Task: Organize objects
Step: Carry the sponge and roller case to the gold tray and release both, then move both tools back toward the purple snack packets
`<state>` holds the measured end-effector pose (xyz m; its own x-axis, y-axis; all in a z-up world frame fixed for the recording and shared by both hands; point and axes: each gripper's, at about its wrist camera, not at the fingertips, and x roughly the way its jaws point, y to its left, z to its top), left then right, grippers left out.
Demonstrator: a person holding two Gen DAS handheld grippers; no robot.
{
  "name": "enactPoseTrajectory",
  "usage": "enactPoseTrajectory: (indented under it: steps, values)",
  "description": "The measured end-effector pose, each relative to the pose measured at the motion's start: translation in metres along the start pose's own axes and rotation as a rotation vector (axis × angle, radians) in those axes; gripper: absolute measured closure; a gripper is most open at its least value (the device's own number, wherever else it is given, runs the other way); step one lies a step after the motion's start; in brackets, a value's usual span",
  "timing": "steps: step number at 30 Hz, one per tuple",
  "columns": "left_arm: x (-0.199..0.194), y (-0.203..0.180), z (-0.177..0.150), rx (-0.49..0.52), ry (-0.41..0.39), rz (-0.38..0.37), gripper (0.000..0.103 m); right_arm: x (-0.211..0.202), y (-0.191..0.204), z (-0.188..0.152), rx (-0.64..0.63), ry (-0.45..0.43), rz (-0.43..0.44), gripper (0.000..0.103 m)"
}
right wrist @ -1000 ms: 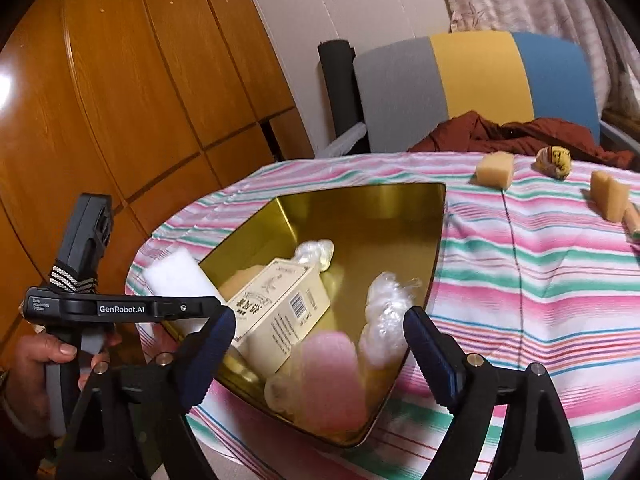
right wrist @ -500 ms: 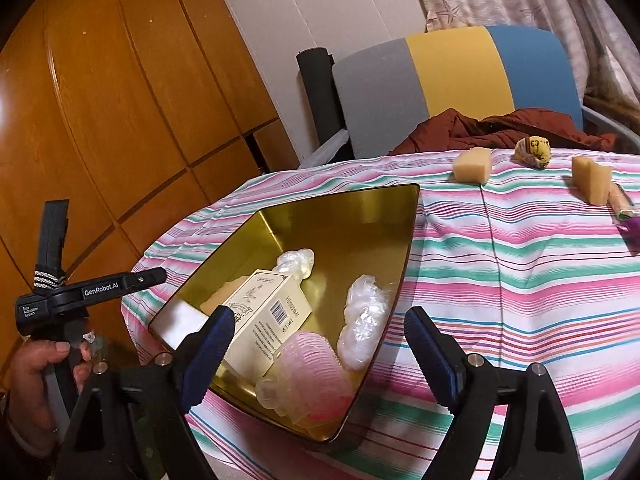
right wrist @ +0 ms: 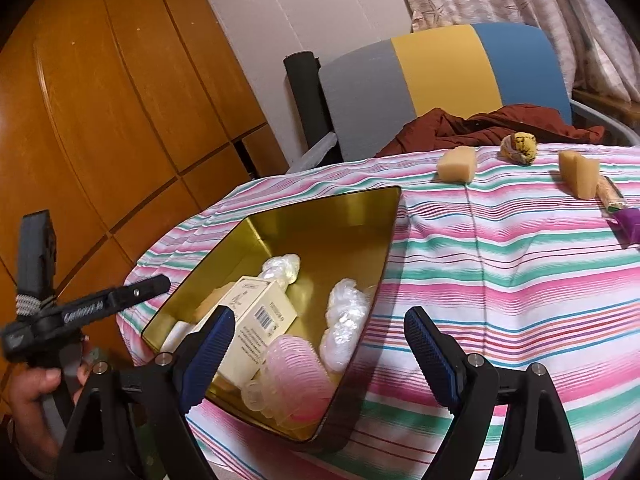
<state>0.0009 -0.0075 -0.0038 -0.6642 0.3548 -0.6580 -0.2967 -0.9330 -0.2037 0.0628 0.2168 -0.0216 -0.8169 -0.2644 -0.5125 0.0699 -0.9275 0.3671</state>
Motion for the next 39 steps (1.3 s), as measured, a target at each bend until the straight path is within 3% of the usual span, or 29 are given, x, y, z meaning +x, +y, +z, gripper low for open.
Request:
enactPoseTrajectory:
  steps: [4,7,18,30,36,39]
  values:
    - [-0.002,-0.030,-0.007,0.069,-0.010,-0.078,0.052,-0.004,-0.011,0.004,0.022,-0.014,-0.029,0.015]
    - [-0.001,-0.047,-0.010,0.109,-0.008,-0.090,0.050,-0.007,-0.021,0.007,0.037,-0.021,-0.055,0.015]
    - [0.015,-0.104,-0.018,0.165,0.058,-0.218,0.049,-0.025,-0.073,0.021,0.056,-0.029,-0.194,0.012]
    - [0.034,-0.169,-0.032,0.265,0.143,-0.334,0.049,-0.056,-0.179,0.016,0.156,-0.001,-0.416,0.010]
    - [0.043,-0.191,-0.036,0.284,0.182,-0.373,0.049,-0.075,-0.233,0.029,0.157,-0.036,-0.531,0.010]
    - [0.045,-0.198,-0.037,0.297,0.191,-0.379,0.049,-0.080,-0.258,0.040,0.151,-0.046,-0.577,0.015]
